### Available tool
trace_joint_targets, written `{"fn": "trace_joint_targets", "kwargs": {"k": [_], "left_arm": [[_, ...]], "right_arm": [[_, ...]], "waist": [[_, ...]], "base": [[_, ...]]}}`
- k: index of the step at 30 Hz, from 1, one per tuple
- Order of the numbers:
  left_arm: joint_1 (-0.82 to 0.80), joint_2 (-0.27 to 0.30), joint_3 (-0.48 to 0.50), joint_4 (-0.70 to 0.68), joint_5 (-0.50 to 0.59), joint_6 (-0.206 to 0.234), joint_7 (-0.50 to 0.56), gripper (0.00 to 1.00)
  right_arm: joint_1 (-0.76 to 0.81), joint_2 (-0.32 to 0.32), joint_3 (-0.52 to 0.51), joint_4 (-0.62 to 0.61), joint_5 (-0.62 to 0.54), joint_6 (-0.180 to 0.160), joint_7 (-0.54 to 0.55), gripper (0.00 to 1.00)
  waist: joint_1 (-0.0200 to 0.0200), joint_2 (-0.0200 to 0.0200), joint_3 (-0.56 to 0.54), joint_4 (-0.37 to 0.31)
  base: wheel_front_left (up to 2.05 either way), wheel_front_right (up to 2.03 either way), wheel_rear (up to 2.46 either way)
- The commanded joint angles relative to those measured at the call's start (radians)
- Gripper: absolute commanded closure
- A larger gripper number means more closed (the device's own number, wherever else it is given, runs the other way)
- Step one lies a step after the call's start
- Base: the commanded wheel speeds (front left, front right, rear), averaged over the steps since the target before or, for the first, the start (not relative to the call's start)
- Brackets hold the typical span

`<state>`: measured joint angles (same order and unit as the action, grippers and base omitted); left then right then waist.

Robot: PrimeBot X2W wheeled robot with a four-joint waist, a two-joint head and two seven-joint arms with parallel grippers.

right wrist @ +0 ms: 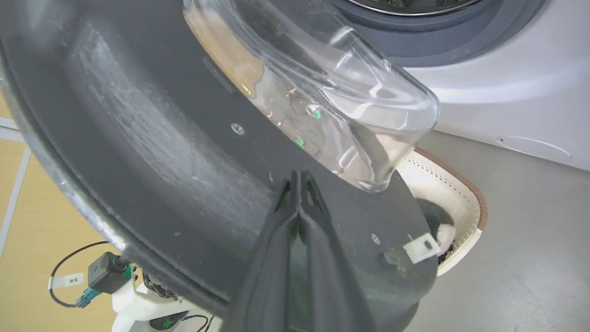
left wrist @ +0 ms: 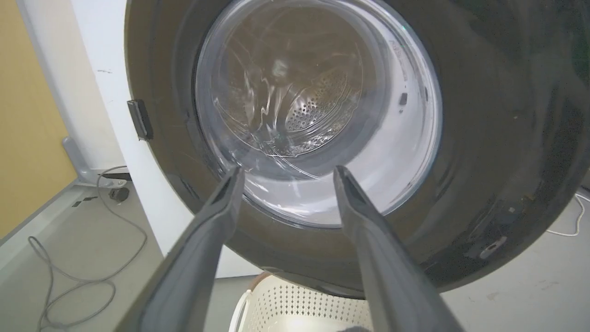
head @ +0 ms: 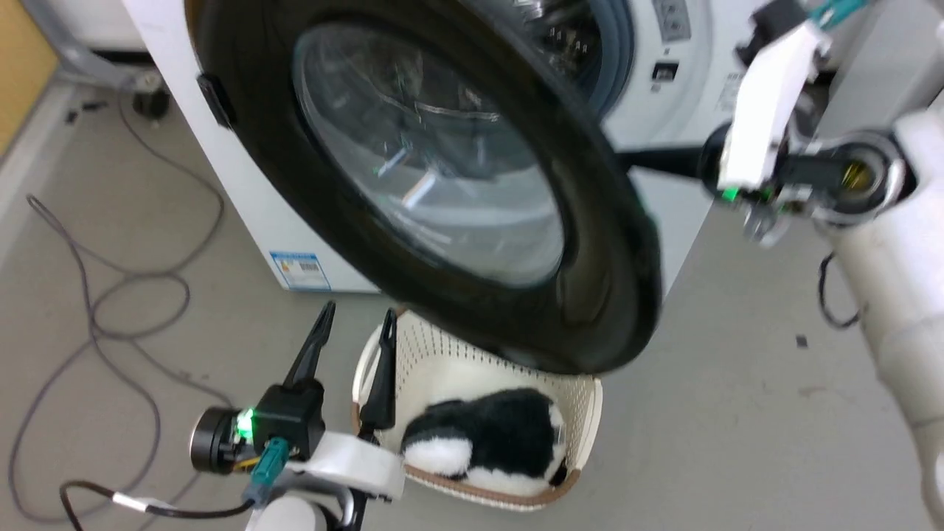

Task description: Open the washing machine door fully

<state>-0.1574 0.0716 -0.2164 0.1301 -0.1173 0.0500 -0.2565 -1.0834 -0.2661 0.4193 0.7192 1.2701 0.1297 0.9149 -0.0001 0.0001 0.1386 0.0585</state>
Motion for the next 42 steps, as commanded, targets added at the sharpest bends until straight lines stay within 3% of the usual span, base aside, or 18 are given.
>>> {"fn": "trace_joint_targets", "kwargs": {"k": [1,7,22,28,31,32,33,34,35,36,37,42], "left_arm": [[0.020,0.004,0.003,0.006,0.001,-0.002,-0.005,0.00],[0.059,0.007,0.007,0.024,-0.007,-0.004,-0.005,0.00],[0.081,0.003,0.004,0.039,-0.021,0.000,-0.005,0.00],[0.076,-0.001,0.002,0.046,-0.031,0.000,-0.005,0.00],[0.077,-0.002,0.002,0.047,-0.033,0.002,-0.005,0.00],[0.077,-0.003,0.002,0.047,-0.034,0.003,-0.005,0.00],[0.077,-0.003,0.002,0.047,-0.034,0.004,-0.005,0.00],[0.076,-0.003,0.004,0.045,-0.034,0.005,-0.005,0.00],[0.073,-0.004,0.005,0.042,-0.035,0.007,-0.005,0.00],[0.072,-0.004,0.007,0.041,-0.035,0.008,-0.005,0.00],[0.072,-0.004,0.007,0.041,-0.035,0.008,-0.005,0.00],[0.073,-0.003,0.013,0.045,-0.034,0.010,-0.005,0.00]], "right_arm": [[0.045,0.012,0.008,-0.022,0.008,0.001,0.011,1.00],[0.148,0.027,0.024,-0.123,0.010,0.001,0.041,1.00],[0.311,0.087,0.042,-0.389,-0.001,0.001,0.124,1.00],[0.358,0.073,0.059,-0.484,-0.058,0.001,0.098,1.00],[0.391,0.068,0.030,-0.517,-0.092,0.001,0.017,1.00],[0.403,0.066,0.012,-0.527,-0.111,0.001,-0.030,0.93],[0.417,0.068,-0.009,-0.534,-0.128,0.001,-0.081,0.00],[0.429,0.069,-0.025,-0.543,-0.152,0.001,-0.134,0.00],[0.469,0.040,-0.063,-0.569,-0.315,0.001,-0.357,0.00],[0.486,0.031,-0.068,-0.570,-0.378,0.001,-0.431,0.00],[0.486,0.031,-0.068,-0.570,-0.378,0.001,-0.431,0.00],[0.619,0.045,-0.159,-0.539,-0.605,0.001,-0.730,0.00]], "waist": [[0.0001,-0.0001,-0.041,0.004],[0.0001,-0.0001,-0.090,0.016],[0.0001,-0.0001,-0.084,0.041],[0.0001,-0.0001,-0.076,0.041],[0.0001,-0.0001,-0.072,0.037],[0.0001,-0.0001,-0.070,0.036],[0.0001,-0.0001,-0.067,0.033],[0.0001,-0.0001,-0.063,0.029],[0.0001,-0.0001,-0.054,0.019],[0.0001,-0.0001,-0.052,0.014],[0.0001,-0.0001,-0.052,0.014],[0.0001,-0.0001,-0.053,-0.009]], "base": [[0.00,0.00,0.00],[0.00,0.00,0.00],[0.00,0.00,0.00],[0.00,0.00,0.00],[0.00,0.00,0.00],[0.00,0.00,0.00],[0.00,0.00,0.00],[0.00,0.00,0.00],[0.00,0.00,0.00],[0.00,0.00,0.00],[0.00,0.00,0.00],[0.00,0.00,0.00]]}}
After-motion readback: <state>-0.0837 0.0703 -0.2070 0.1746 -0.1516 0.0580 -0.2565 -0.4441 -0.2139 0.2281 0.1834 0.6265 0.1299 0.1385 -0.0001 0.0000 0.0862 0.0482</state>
